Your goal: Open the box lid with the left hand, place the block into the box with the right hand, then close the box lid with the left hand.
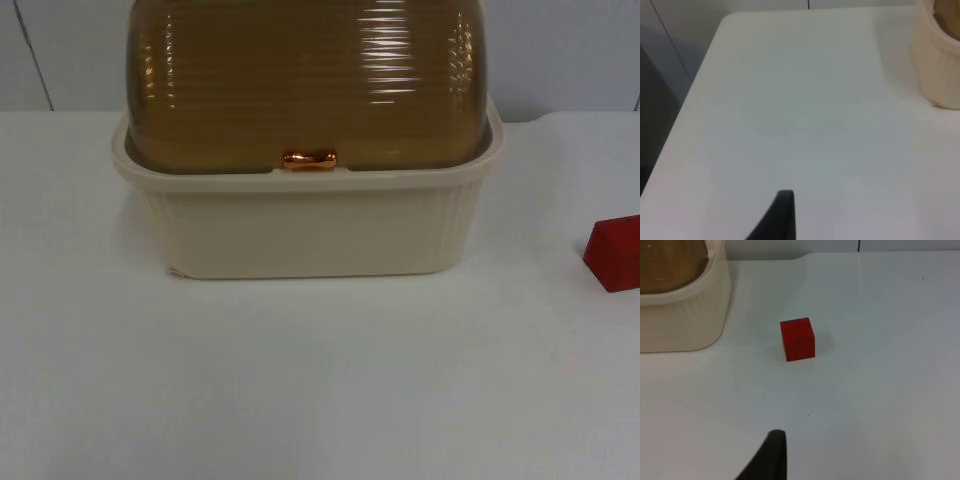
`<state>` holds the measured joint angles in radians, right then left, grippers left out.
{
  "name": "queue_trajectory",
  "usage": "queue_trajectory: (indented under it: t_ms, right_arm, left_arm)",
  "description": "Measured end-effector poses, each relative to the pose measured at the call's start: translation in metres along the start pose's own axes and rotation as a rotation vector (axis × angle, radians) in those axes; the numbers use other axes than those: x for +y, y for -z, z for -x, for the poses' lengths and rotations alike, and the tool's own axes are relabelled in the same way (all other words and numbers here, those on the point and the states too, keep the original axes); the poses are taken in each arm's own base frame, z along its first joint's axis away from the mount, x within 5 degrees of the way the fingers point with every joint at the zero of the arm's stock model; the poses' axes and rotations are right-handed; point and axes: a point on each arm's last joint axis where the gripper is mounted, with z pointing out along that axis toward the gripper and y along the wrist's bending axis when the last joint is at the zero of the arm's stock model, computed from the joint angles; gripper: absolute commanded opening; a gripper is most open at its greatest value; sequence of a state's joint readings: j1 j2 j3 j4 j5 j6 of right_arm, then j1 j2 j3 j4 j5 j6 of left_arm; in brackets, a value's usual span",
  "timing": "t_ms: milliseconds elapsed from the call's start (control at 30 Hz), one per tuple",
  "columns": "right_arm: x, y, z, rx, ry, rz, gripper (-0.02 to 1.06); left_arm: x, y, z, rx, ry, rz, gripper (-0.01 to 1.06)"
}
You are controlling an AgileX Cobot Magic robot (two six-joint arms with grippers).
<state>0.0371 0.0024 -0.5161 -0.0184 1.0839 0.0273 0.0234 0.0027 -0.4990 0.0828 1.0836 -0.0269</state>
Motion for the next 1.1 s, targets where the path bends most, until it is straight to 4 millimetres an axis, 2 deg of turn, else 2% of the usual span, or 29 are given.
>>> queue_trajectory:
  t_ms: [100,167,233,267,333,367,400,433,467,600,667,767,1000,1100]
  right_arm:
    - [0.000,0.004,0.003,-0.017,-0.008,0.000,1.05]
    - [0.000,0.012,0.014,-0.040,-0.014,-0.001,1.05]
    - [-0.001,0.019,0.034,-0.057,-0.007,-0.013,1.05]
    - [-0.001,0.019,0.034,-0.057,-0.007,-0.013,1.05]
    - [-0.001,0.024,0.061,-0.083,-0.010,-0.018,1.05]
    - [-0.001,0.025,0.068,-0.089,-0.015,-0.019,1.05]
    - [-0.001,0.025,0.087,-0.104,-0.035,-0.019,1.05]
    - [-0.001,0.024,0.100,-0.113,-0.047,-0.017,1.05]
    - [-0.001,0.024,0.100,-0.113,-0.047,-0.017,1.05]
    - [0.000,0.013,0.141,-0.113,-0.054,-0.020,1.05]
    - [0.000,0.011,0.148,-0.118,-0.052,-0.023,1.05]
    - [-0.001,-0.005,0.163,-0.114,-0.041,-0.039,1.05]
    - [-0.001,-0.032,0.178,-0.114,-0.025,-0.047,1.05]
    - [-0.001,-0.037,0.180,-0.109,-0.021,-0.050,1.05]
  left_arm:
    - [0.000,0.004,0.008,-0.026,0.001,0.000,1.04]
    - [0.002,0.012,0.029,-0.095,-0.006,0.012,1.04]
    - [0.005,0.018,0.056,-0.163,-0.012,0.037,1.04]
    - [0.005,0.018,0.056,-0.163,-0.012,0.037,1.04]
    - [0.008,0.018,0.089,-0.217,-0.027,0.067,1.04]
    - [0.008,0.018,0.098,-0.232,-0.031,0.072,1.04]
    - [0.009,0.018,0.124,-0.279,-0.040,0.084,1.04]
    - [0.009,0.015,0.141,-0.293,-0.046,0.086,1.04]
    - [0.009,0.015,0.141,-0.293,-0.046,0.086,1.04]
    - [0.006,-0.004,0.186,-0.278,-0.059,0.058,1.04]
    - [0.004,-0.009,0.192,-0.269,-0.062,0.040,1.04]
    - [-0.002,-0.022,0.200,-0.241,-0.063,0.000,1.04]
    - [-0.003,-0.037,0.197,-0.137,-0.069,0.007,1.04]
    - [-0.003,-0.041,0.198,-0.124,-0.072,0.008,1.04]
